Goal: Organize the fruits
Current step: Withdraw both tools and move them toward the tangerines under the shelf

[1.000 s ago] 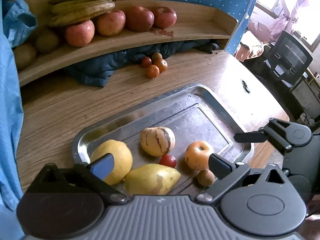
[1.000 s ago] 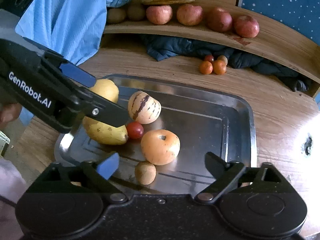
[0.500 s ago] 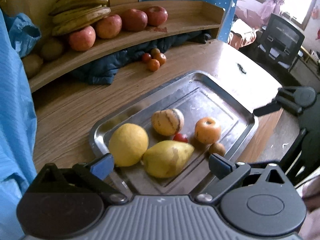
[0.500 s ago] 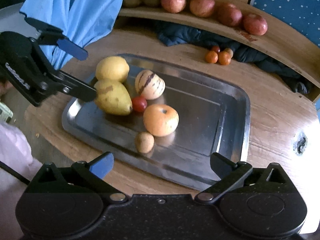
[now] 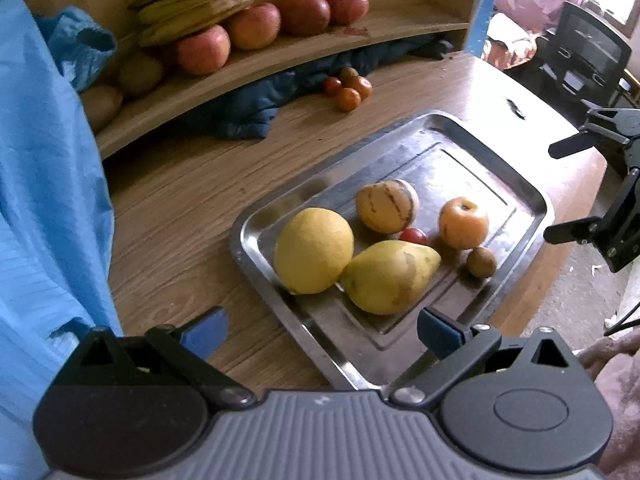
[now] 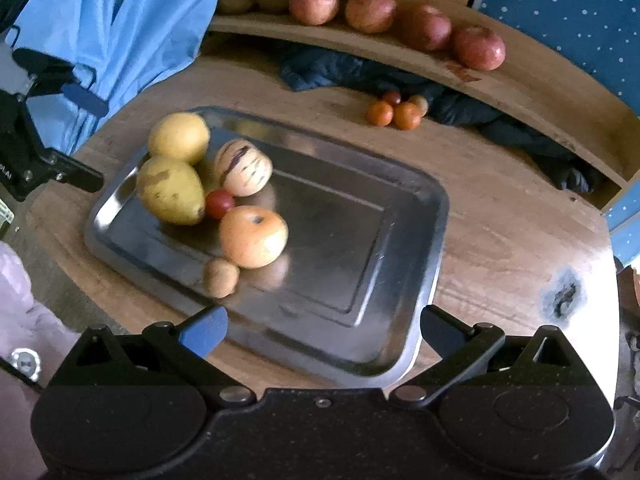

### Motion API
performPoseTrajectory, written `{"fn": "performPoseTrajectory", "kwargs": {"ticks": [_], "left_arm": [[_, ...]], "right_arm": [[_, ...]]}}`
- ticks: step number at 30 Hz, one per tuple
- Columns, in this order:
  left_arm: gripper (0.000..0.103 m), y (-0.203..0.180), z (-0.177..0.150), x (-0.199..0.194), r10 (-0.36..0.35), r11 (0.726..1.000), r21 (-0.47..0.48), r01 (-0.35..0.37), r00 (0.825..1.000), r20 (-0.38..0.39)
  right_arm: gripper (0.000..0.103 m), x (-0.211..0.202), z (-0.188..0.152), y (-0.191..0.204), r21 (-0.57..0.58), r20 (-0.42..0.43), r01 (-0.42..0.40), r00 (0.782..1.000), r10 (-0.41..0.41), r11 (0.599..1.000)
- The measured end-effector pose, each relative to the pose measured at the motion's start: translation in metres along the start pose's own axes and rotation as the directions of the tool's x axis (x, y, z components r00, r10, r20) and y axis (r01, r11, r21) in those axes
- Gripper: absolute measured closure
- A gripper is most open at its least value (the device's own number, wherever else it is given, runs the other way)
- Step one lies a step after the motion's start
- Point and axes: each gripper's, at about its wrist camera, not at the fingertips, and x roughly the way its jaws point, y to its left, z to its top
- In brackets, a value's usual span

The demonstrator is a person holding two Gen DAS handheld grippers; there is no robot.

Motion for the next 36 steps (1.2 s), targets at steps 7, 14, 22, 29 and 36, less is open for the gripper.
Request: {"fn": "performPoseTrajectory", "kwargs": {"ticks": [7,14,22,29,36], "left_arm": [[0.0,0.0,0.02,0.004,0.03,0.999,-0.023,-0.03,0.999,0.012],[0.0,-0.004,0.048,0.011,0.062,0.998,-0.025,-0.062,0.998,0.019],[0.0,-0.003,0.081,0.02,0.094,0.994,-0.067,-0.091,0.995,0.042],[0.0,-0.002,0.106,0.035,0.114,0.987,-0.119,-0.106,0.992,0.061],[0.0,0.0,0.128,0.057,0.129,0.978,-0.173,-0.117,0.99,0.062]], "right_arm": [[0.001,0.003,0.012,-0.019,0.015,0.054,0.003,0.999,-0.004,1.0],[0.001,0.009,0.027,-0.034,0.004,0.104,0.004,0.995,-0.004,1.0],[0.001,0.015,0.047,-0.059,0.036,0.154,0.0,0.988,-0.006,0.999],[0.001,0.022,0.061,-0.074,0.039,0.176,0.02,0.984,-0.027,0.999],[0.001,0.036,0.077,-0.083,-0.007,0.175,0.043,0.984,-0.041,0.999]]}}
